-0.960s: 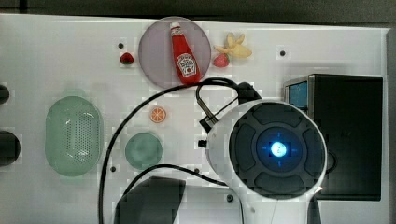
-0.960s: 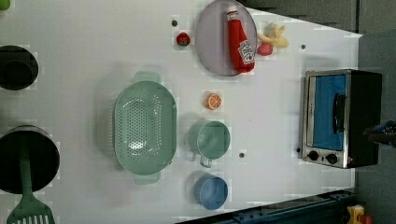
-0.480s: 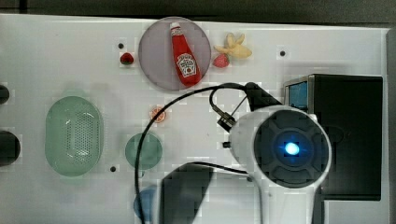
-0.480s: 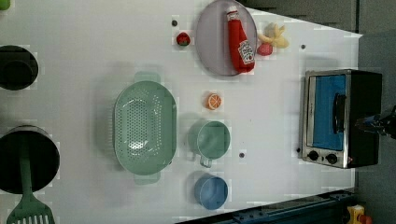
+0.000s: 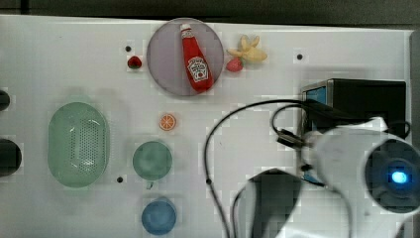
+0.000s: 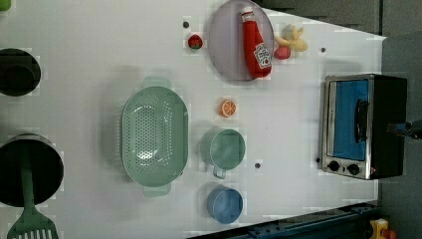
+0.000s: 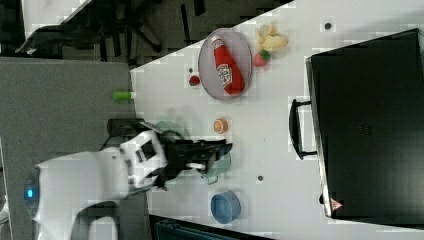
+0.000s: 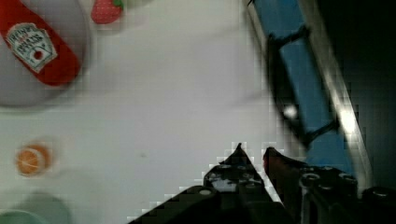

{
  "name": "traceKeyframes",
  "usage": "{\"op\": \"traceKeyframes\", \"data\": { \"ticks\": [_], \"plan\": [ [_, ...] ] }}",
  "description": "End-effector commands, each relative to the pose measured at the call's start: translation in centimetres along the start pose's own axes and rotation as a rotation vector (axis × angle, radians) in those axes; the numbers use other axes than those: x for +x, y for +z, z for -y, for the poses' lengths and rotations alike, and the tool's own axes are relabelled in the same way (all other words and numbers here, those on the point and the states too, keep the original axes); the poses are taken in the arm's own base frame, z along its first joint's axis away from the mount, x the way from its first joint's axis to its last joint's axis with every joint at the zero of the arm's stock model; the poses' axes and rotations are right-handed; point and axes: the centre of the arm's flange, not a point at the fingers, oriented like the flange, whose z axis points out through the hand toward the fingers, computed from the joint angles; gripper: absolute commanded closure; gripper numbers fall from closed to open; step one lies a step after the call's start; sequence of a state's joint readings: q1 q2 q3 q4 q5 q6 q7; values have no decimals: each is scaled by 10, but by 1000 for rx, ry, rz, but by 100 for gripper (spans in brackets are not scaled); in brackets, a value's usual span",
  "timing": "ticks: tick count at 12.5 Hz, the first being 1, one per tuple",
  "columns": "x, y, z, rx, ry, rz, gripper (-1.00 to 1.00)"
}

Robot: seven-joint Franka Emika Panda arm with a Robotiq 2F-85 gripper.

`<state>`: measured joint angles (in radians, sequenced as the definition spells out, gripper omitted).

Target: Flap open oven.

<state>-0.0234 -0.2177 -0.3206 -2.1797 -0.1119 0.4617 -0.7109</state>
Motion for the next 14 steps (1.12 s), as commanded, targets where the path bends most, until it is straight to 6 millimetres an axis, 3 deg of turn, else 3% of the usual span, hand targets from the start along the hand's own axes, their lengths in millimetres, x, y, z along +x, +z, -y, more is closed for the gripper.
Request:
{"op": "traceKeyframes", "data": {
  "ticks": [1,7,14],
  "plan": [
    [15,33,-38,-11,-275,0,65],
    [29,94,-78,-53,-269,35,65],
    [42,150,-69,-94,-287,54,65]
  ]
}}
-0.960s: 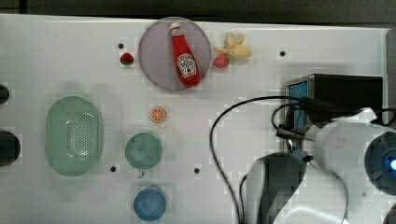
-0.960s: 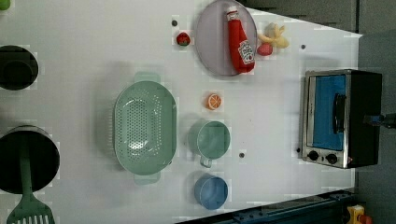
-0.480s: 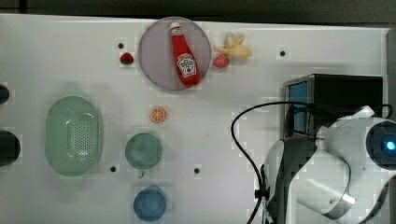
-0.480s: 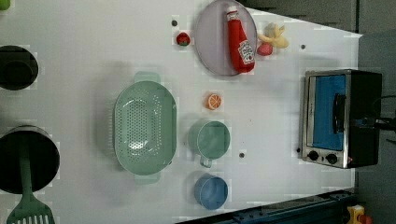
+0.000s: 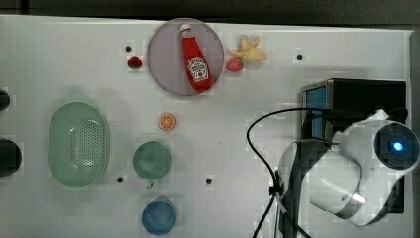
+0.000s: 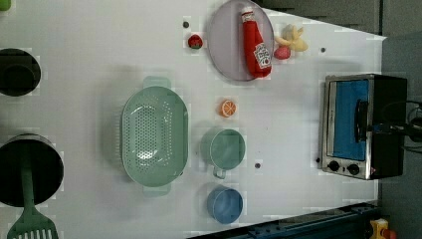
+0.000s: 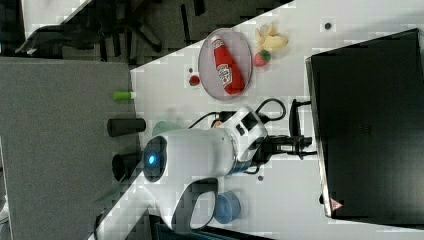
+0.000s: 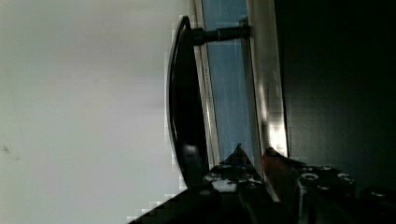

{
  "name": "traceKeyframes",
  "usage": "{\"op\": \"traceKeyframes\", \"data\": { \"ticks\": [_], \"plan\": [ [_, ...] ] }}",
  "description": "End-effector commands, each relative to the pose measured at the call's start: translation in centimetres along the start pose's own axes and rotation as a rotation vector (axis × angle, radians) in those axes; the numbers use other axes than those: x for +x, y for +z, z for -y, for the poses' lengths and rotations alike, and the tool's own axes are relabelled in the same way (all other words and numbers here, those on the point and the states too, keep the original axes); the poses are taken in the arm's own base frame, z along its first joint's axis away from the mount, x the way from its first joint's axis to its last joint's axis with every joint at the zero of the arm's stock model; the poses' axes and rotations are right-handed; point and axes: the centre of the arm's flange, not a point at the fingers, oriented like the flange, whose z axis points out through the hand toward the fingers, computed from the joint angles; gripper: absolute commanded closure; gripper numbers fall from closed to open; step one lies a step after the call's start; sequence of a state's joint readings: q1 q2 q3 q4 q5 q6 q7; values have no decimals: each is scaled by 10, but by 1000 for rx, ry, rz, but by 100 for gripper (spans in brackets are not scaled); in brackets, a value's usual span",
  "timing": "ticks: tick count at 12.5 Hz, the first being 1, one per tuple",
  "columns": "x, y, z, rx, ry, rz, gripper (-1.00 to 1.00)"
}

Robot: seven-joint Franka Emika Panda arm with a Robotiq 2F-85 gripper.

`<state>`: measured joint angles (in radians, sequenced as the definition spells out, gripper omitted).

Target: Flap open oven.

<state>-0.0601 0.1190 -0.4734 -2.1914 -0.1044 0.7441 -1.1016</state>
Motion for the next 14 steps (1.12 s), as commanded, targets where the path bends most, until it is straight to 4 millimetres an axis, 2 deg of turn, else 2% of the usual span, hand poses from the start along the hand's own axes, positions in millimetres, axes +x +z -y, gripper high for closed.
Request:
{"op": "traceKeyframes", "data": {
  "ticks": [1,3,6,9,14],
  "plan": [
    [13,7,17,0,-56,-16,65],
    [16,18,21,-3,-64,-2,65],
    [20,21,33,-10,-95,3,65],
    [25,29,71,-42,-167,29,65],
    [25,44,138,-186,-131,60,65]
  ]
}}
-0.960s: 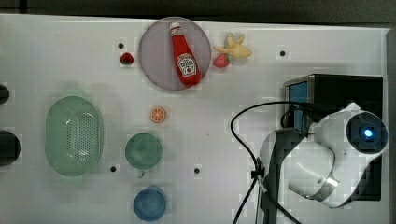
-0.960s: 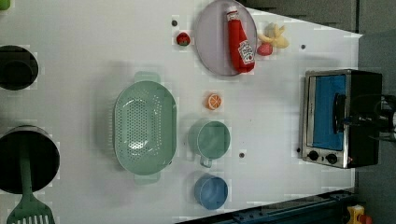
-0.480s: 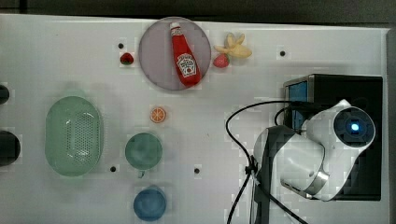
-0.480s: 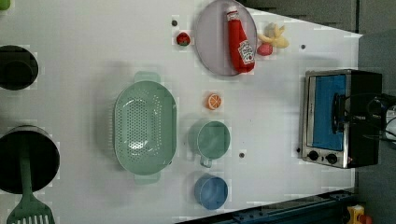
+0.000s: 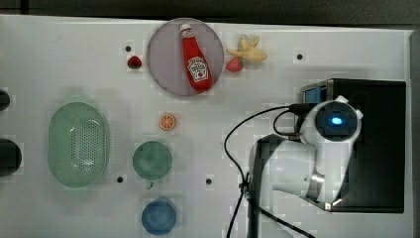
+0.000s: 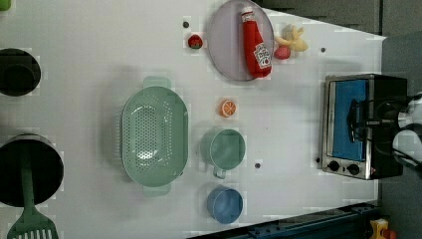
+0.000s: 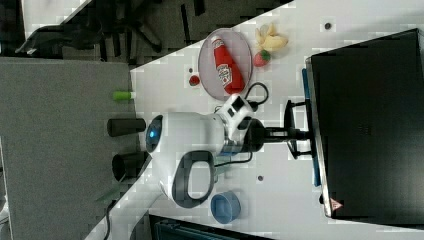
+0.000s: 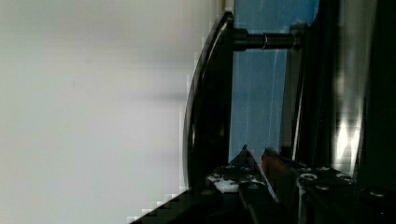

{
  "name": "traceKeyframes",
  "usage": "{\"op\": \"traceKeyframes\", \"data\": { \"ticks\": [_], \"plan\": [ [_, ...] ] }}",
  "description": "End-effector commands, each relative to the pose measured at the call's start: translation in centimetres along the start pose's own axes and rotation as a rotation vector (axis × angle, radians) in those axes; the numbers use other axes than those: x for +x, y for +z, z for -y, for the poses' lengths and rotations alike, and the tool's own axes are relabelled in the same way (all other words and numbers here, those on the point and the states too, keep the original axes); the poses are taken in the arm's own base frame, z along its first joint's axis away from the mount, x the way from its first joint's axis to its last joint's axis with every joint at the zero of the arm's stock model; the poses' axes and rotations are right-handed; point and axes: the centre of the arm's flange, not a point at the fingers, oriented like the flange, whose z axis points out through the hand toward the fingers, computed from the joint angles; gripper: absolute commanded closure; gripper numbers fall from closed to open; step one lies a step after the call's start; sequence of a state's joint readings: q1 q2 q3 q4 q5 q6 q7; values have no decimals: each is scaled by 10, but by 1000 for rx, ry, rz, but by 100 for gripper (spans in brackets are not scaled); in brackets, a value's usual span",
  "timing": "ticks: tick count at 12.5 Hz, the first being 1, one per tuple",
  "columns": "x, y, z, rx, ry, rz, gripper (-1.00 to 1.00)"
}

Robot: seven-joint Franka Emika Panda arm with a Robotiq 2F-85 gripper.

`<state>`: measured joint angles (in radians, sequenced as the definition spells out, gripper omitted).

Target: Flap open oven.

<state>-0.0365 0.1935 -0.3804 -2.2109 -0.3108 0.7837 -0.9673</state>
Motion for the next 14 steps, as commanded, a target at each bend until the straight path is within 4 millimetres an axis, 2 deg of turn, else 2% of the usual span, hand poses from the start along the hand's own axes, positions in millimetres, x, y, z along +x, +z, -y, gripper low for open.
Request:
{"op": "traceKeyframes", "data": {
  "ticks": [1,7,12,14],
  "plan": [
    [18,-1,86,-77,21,0,65],
    [27,35,156,-228,24,17,65],
    [30,77,212,-384,21,-11,65],
    [30,92,228,-450,62,-24,65]
  ]
}}
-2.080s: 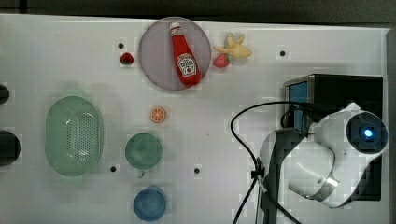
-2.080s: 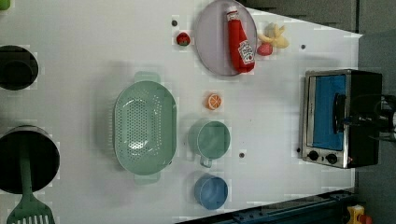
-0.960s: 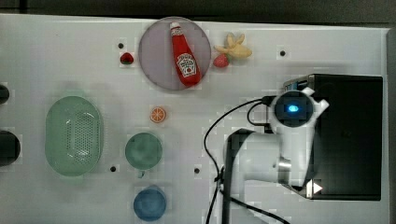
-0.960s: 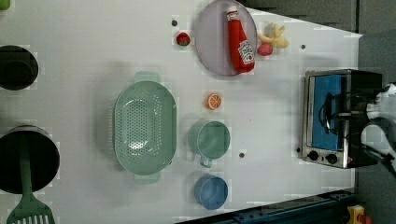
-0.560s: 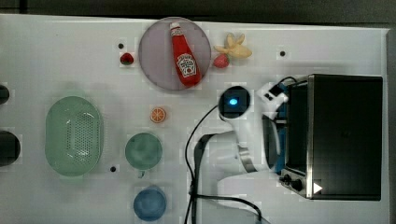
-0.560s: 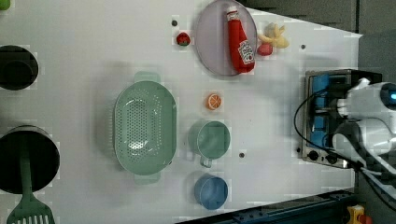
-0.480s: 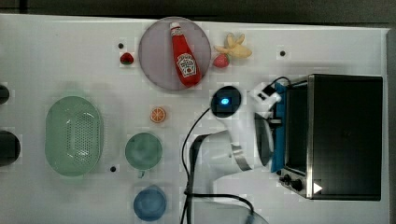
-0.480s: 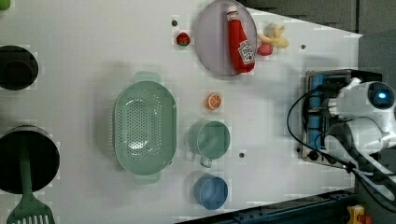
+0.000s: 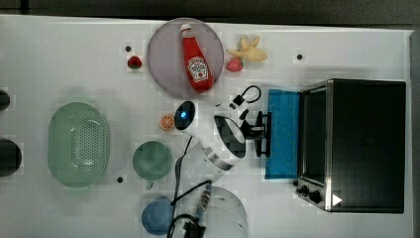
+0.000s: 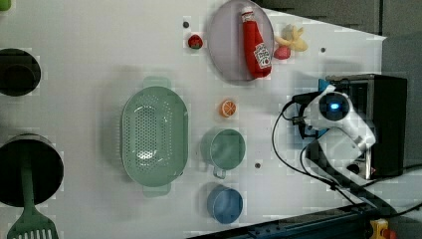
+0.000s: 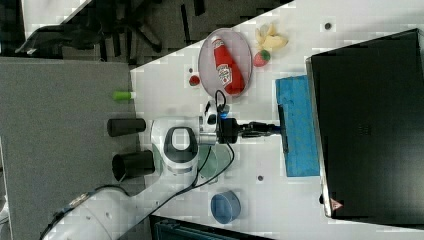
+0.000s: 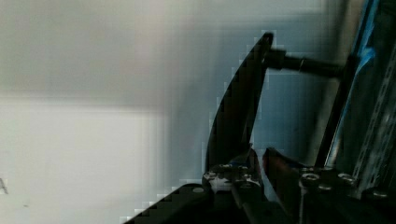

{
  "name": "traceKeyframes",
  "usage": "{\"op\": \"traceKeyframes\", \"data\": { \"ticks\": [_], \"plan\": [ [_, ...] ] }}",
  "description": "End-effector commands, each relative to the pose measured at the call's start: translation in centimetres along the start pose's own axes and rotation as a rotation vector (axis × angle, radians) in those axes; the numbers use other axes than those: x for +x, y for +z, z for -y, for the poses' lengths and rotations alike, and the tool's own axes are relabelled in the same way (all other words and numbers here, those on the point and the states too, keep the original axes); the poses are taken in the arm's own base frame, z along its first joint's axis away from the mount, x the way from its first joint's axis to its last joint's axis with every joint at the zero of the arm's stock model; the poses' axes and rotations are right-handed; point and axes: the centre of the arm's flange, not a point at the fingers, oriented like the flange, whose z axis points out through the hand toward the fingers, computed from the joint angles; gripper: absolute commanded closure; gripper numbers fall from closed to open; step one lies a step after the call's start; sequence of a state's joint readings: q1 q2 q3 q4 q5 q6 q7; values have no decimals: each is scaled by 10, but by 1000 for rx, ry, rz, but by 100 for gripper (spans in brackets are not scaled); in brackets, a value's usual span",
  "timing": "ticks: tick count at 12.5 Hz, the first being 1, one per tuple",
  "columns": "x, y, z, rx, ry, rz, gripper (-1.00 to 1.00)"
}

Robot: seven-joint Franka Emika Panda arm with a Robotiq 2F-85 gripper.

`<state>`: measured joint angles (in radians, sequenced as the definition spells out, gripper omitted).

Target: Flap open oven.

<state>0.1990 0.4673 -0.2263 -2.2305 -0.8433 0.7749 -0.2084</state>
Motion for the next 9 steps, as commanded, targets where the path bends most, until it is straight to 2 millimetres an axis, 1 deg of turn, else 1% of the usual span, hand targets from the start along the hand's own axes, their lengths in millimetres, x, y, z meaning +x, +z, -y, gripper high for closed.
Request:
{"op": "traceKeyframes", "data": {
  "ticks": [1,3,5,6,7,9],
  "plan": [
    [6,2,14,-80,192,-22,65],
    [9,11,35,-138,175,-37,65],
    [14,20,51,-159,137,-40,65],
    [17,24,56,-166,128,-38,65],
    [19,25,57,-181,128,-33,65],
    [23,18,57,-175,131,-50,65]
  ]
}}
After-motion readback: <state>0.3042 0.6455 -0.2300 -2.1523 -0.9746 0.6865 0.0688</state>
